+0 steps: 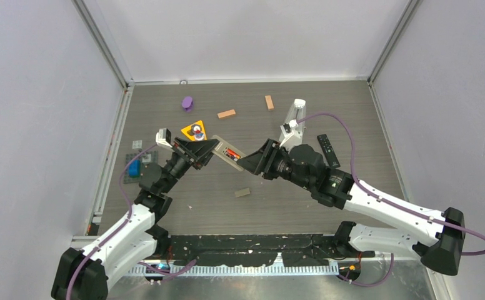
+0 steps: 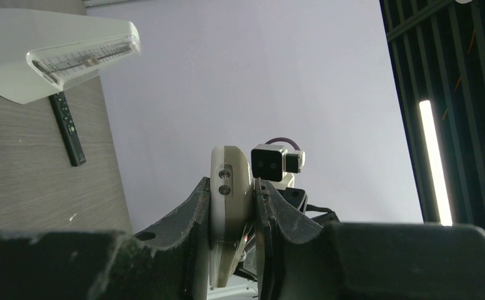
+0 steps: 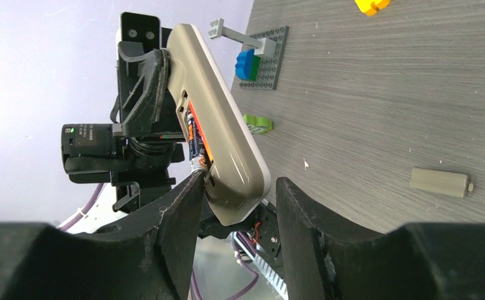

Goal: Load the batteries into the remote control

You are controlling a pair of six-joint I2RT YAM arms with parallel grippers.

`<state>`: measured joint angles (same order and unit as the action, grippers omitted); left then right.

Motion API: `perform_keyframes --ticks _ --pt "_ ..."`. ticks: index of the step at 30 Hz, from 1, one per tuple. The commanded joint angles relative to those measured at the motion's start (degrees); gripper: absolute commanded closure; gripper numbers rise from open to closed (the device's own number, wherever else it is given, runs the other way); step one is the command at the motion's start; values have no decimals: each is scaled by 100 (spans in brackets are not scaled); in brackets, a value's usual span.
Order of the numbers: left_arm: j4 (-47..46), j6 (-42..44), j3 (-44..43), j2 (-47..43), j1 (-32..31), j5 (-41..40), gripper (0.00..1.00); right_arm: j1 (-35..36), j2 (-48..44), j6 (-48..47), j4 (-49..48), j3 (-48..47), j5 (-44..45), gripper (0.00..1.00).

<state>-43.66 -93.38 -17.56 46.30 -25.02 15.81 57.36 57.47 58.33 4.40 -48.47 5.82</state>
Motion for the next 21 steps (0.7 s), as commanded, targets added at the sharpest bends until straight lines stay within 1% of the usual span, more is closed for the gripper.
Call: perform_keyframes --ticks 1,5,9,13,17,21 --pt "-754 60 -42 -178 -100 537 100 -51 278 132 465 -346 -31 49" --pt "-955 203 -52 -200 -100 644 100 -118 498 190 821 -510 -111 53" --pt "-1144 405 -78 -198 -100 752 100 -173 626 255 941 -545 -220 54" --pt "-1268 536 -35 -207 -100 758 100 -217 735 226 1134 -637 -239 53" --pt "-1138 781 47 -295 -100 585 100 -234 854 229 1467 -788 -145 53" --pt "-949 995 77 -383 -100 449 100 -242 962 222 1836 -969 -4 48"
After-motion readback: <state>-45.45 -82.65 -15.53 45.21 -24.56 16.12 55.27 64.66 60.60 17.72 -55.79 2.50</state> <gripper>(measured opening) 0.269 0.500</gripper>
